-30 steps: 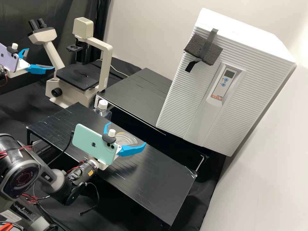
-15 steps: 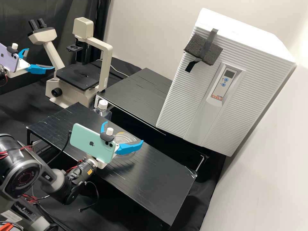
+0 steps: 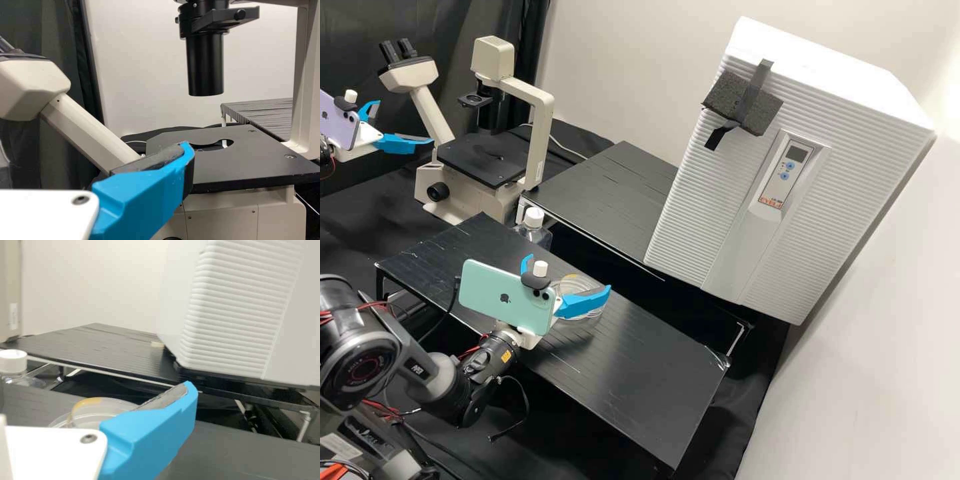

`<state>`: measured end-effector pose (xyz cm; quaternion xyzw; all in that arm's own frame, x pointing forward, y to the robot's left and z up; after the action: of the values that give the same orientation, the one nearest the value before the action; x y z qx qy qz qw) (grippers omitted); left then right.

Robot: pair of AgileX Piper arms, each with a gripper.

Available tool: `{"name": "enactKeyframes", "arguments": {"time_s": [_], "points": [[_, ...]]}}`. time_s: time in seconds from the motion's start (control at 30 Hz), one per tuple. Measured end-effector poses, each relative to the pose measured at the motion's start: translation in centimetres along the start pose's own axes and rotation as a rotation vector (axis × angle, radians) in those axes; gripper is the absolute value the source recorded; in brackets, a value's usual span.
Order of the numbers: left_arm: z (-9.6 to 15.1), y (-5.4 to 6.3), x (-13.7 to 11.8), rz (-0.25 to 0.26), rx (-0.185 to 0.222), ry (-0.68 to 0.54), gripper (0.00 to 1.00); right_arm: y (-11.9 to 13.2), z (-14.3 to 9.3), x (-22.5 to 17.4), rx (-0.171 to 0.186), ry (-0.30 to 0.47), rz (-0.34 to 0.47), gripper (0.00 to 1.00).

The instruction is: Close the petri dish lid.

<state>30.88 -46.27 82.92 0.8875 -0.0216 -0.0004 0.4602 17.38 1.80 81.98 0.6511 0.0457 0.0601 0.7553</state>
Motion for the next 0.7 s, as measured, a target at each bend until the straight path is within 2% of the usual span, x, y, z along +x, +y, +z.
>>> {"name": "enactKeyframes", "arguments": {"time_s": [0.37, 0.7], "points": [[0.0, 0.0, 0.0, 0.000, 0.000, 0.000, 1.00, -0.2, 0.4, 0.0, -0.021, 0.002, -0.035, 1.00], [0.0, 0.0, 0.0, 0.000, 0.000, 0.000, 1.00, -1.0, 1.4, 0.3, 0.009, -0.052, -0.070, 1.00]]}}
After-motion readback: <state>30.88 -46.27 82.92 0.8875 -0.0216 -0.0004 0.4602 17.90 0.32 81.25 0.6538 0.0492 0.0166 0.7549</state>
